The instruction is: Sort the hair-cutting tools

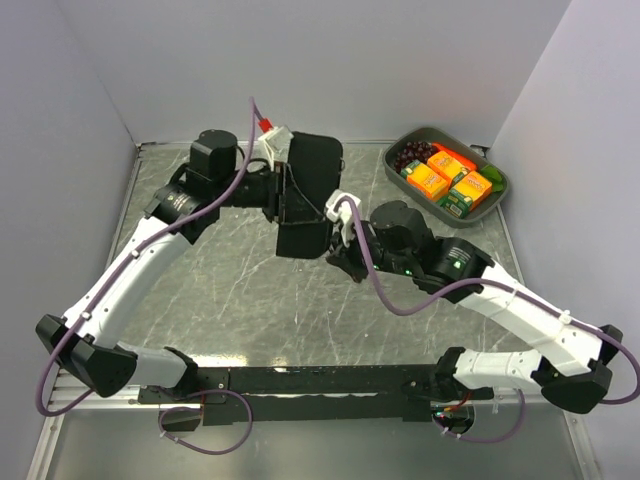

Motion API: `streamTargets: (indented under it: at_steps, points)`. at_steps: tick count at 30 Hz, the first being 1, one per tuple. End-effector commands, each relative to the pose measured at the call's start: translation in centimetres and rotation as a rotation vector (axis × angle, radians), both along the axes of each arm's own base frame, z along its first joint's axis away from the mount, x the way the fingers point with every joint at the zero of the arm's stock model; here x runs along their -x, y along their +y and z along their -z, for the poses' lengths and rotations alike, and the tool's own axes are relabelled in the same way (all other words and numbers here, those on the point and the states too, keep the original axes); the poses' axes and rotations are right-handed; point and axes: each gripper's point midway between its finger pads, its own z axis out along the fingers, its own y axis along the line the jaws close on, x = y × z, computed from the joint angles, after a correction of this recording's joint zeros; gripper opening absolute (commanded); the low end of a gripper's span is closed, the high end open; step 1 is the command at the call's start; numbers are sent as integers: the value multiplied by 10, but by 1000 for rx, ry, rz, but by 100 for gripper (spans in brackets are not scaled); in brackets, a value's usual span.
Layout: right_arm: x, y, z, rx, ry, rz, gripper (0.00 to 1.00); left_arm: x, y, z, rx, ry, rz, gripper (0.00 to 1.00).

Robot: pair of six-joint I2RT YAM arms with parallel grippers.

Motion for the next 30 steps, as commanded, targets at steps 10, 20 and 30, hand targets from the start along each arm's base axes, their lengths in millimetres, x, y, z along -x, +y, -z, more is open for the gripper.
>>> streamTargets:
  at_steps: [10,20,30]
  points:
    - [1,-90,-2,314,-65,164,0,60,-15,54,-138,46,324,9]
    - [-32,-138,-54,378,-235,464,0,81,-17,74,-158,74,361,18]
    - [-31,-151,-70,357,-246,526,0,84,-20,69,-113,51,407,27]
